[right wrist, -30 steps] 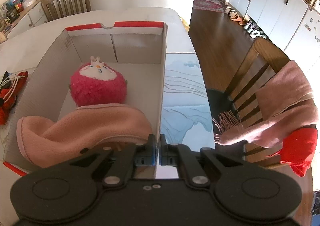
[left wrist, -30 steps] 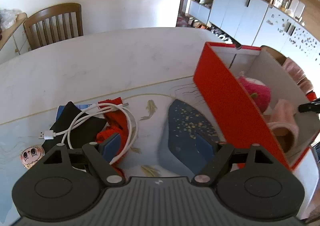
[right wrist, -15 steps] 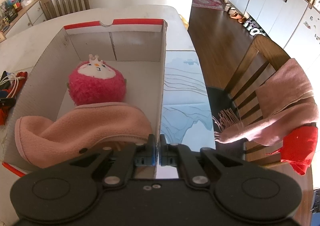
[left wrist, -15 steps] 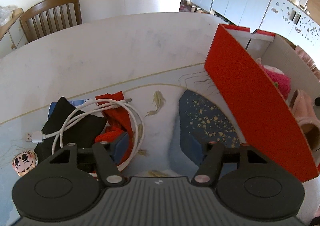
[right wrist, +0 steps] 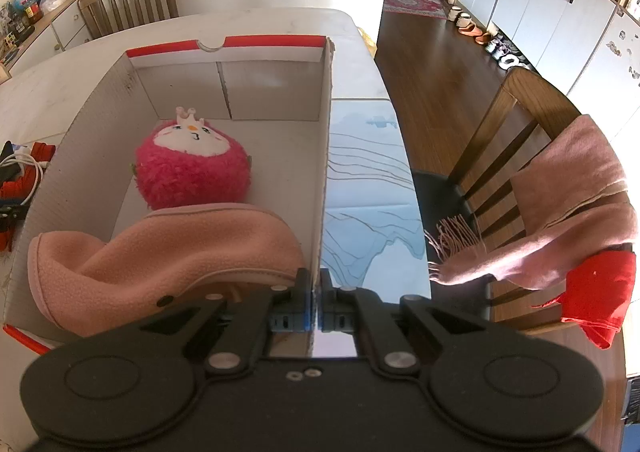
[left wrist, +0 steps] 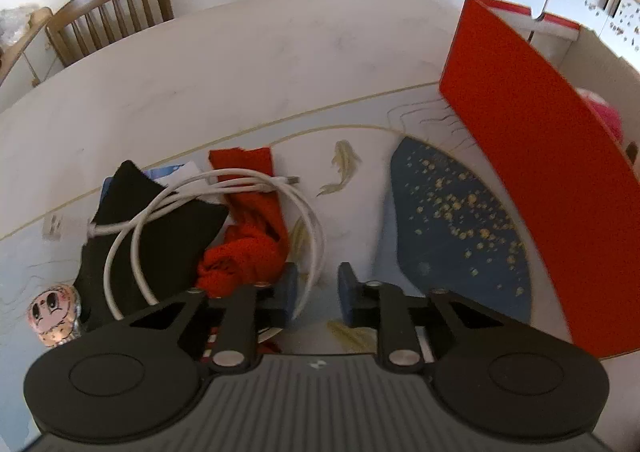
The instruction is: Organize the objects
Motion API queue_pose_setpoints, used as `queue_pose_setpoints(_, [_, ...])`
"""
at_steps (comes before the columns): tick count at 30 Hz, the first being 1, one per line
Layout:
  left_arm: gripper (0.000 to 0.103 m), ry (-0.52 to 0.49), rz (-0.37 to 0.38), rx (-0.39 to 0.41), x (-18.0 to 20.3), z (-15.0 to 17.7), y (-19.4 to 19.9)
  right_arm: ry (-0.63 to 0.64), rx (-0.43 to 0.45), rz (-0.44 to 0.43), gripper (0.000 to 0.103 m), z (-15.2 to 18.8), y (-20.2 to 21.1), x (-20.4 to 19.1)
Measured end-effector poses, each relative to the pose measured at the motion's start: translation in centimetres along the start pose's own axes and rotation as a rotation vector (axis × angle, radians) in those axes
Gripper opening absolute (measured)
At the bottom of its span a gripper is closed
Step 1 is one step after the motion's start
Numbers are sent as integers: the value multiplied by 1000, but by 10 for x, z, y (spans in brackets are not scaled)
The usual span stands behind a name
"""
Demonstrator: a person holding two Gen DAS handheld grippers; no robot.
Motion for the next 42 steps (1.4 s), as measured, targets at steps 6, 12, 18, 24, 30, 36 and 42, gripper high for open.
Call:
queue_pose_setpoints(6, [10,10,-8,20,-5,3,6,-1,0,-1,3,0,0,0])
queue_pose_setpoints(12, [6,86,35,96,-11,-7,36,0,0,0,3,0,0,0])
queue_pose_setpoints(18, [5,167,68,170,-25,-21,69,3,2,-3,3,1,-1,1])
queue_pose_setpoints(24, [3,223,120,197,-29,-26,94,6,4,-7,3,0,-2,1])
queue_pose_setpoints(30, [3,267,169,269,-30,-41,128,7,5,-7,3,0,-2,1])
queue_pose_setpoints(36, [3,234,246,316,-4,-60,158,8,6,-8,3,0,-2,1])
queue_pose_setpoints(42, [3,186,336,360,33,-85,180,10,5,-7,3,0,-2,0])
Point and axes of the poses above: each gripper's, at about its wrist camera, not at the fingertips, and y roughly against the way its jaws point, x to its right, z to its underside, the point moved 10 cm from there along -y, roughly the way its jaws point, and after that the axes turned 4 degrees about -z, right-handed, at the moved point
